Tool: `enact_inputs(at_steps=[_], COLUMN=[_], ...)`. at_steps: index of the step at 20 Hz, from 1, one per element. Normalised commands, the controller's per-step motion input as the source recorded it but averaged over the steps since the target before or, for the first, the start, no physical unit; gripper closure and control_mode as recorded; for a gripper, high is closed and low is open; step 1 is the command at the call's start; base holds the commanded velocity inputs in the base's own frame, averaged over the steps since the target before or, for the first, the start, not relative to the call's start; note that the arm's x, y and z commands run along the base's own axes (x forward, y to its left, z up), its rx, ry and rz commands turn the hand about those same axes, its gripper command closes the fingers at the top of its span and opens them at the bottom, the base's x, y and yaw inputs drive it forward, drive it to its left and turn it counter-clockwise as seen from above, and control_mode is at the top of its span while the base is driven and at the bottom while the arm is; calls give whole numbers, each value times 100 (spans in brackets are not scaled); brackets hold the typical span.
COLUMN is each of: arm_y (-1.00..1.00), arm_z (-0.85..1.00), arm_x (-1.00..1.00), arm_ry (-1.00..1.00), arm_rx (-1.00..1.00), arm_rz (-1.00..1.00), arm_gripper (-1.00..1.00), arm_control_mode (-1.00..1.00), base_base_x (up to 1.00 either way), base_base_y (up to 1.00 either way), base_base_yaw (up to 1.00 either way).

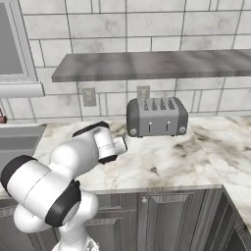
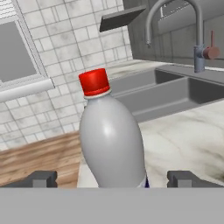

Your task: Place the drinks on the dining counter in a tight cluster.

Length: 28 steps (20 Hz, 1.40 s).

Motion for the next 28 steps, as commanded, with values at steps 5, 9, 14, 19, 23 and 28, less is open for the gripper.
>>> enact_inputs(at_steps=[5,9,14,19,23,28], arm_y=[22,22,7,0,0,0], arm_z=[-2,0,0,0,0,0], arm_x=[0,0,-10,0,0,-1], arm_ry=[0,2,1,0,0,0], arm_rx=[0,0,0,0,0,0], arm_rz=[0,0,2,1,0,0], arm_gripper=[-100,-100,-100,-100,100,100], arm_control_mode=[-100,-100,-100,-100,-100,-100], base_base_x=[0,0,0,0,0,0], base_base_y=[0,0,0,0,0,0], base_base_yaw=[0,0,0,0,0,0])
